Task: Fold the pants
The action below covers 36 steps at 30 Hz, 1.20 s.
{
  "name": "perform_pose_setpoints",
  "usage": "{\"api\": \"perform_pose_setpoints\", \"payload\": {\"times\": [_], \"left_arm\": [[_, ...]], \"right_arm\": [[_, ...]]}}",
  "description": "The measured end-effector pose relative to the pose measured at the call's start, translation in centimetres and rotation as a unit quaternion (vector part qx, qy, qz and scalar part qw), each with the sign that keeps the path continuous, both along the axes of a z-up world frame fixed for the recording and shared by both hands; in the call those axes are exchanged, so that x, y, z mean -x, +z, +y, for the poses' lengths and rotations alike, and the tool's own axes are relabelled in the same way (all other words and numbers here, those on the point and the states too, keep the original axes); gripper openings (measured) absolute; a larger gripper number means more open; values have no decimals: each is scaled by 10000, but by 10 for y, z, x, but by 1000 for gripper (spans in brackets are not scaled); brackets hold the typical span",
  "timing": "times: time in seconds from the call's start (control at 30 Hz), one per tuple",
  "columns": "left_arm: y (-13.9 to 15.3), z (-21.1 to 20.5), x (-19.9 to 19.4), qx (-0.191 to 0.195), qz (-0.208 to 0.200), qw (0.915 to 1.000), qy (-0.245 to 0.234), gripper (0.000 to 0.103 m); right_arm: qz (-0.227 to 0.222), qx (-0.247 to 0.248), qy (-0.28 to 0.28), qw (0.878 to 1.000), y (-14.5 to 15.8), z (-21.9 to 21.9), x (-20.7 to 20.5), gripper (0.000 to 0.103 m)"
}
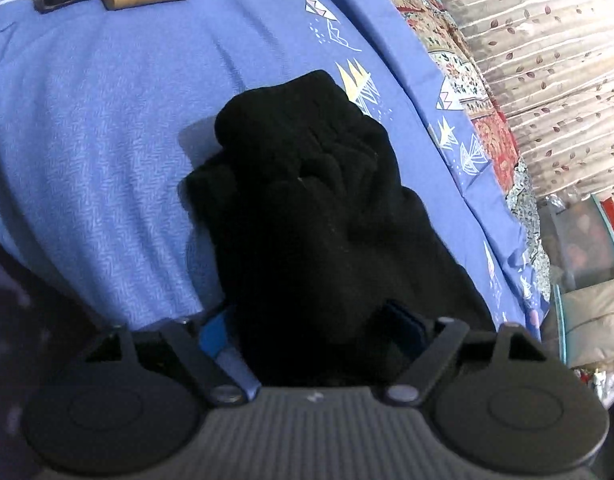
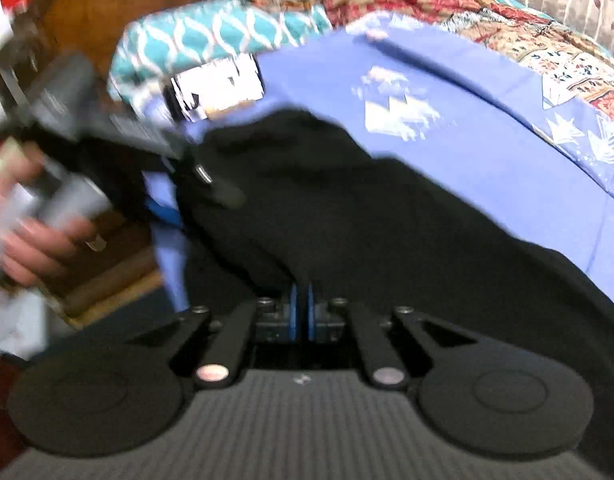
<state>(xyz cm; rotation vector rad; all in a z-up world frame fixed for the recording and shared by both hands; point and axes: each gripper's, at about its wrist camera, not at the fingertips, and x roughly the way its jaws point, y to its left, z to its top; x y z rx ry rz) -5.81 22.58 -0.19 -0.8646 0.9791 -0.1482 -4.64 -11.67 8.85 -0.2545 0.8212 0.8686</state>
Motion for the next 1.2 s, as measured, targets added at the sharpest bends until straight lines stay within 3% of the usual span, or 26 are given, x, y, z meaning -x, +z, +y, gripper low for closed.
{"api": "perform_pose_setpoints", "payload": {"times": [0.13,0.27,0.33,0.4,0.43,0.47,0.53,0.63,0.73,0.8,0.83,0.87,0.93,1.1,1.2], "left_arm": [[0,-1,0,-23,-22,10000,-20,81],[0,-1,0,-43,-12,10000,-19,79],[2,-1,0,-125,19,9999,-5,69],[4,-2,1,-233,-13,9997,-26,58],[4,-1,1,-245,-33,9997,-37,55],[4,1,1,-225,-39,9997,-38,54],[3,1,1,-183,-29,9998,-17,56],[2,-2,-1,-83,-60,9999,0,77],[4,-9,-4,-236,-89,9997,-12,80],[5,-14,-4,-465,-130,9988,-19,67],[7,-15,-3,-618,-149,9980,0,47],[9,-15,-2,-759,-173,9970,14,34],[14,-11,3,-727,-275,9969,98,20],[50,-28,27,-1390,-1047,9847,-32,19],[33,-27,23,-1568,-587,9859,63,20]], "right_arm": [[348,-118,247,9990,9,-6,18,8],[869,331,303,9952,-43,8,31,13],[1134,267,99,9931,-64,6,24,13],[1456,-93,-122,9892,-62,-3,17,15],[1531,-292,-187,9876,-56,-7,15,21],[1456,-487,-224,9879,-48,-12,14,35],[1165,-728,-295,9901,-32,-19,16,43],[1112,-1087,-575,9862,-22,-26,11,43],[1242,-1249,-878,9804,-30,-24,5,40],[1339,-1165,-1016,9789,-39,-13,0,36],[1396,-1131,-1019,9784,-43,-6,0,32],[1489,-1104,-995,9776,-49,2,-2,27],[1775,-892,-908,9759,-62,17,-10,23],[1570,-820,-530,9828,-62,64,-13,20],[1536,-656,-503,9847,-68,73,-16,18]]}}
